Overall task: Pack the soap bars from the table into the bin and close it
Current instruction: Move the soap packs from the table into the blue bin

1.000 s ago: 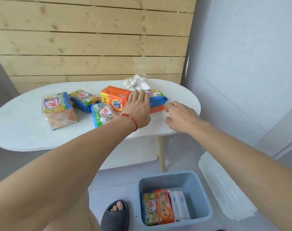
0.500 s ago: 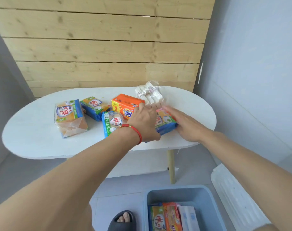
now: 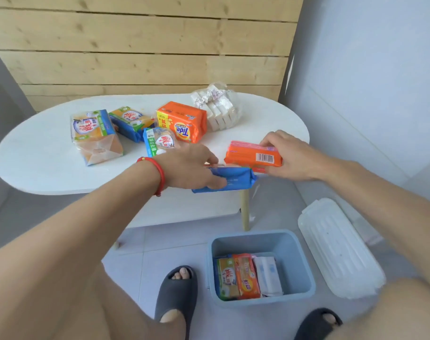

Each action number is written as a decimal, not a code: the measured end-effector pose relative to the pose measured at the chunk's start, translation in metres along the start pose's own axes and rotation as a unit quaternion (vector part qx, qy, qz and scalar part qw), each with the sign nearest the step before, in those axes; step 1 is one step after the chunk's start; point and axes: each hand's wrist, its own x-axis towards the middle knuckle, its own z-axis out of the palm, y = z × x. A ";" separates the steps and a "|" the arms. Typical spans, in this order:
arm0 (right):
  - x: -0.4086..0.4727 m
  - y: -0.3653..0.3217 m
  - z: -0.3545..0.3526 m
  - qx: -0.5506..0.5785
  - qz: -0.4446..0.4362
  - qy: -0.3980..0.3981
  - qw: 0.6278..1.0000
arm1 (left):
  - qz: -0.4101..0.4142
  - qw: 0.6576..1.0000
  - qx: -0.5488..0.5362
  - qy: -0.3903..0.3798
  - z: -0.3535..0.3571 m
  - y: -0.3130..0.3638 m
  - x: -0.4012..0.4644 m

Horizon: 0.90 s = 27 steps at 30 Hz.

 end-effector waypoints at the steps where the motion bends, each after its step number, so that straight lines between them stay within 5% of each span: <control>1: -0.010 -0.001 -0.002 -0.004 -0.005 -0.011 1.000 | 0.002 0.999 -0.018 -0.038 0.004 0.003 -0.004; 8: -0.104 -0.004 -0.003 0.087 0.038 -0.045 0.994 | -0.019 0.978 -0.079 -0.194 0.133 -0.001 -0.015; 13: -0.168 0.016 0.056 0.258 0.195 -0.157 0.933 | -0.136 0.953 -0.207 -0.174 0.225 -0.019 -0.015; 17: -0.173 0.017 0.121 0.184 0.335 -0.267 0.885 | -0.175 0.944 -0.248 -0.126 0.253 -0.014 -0.002; 27: -0.153 0.016 0.246 0.040 0.440 -0.136 0.887 | -0.192 0.947 -0.235 -0.103 0.288 -0.008 0.023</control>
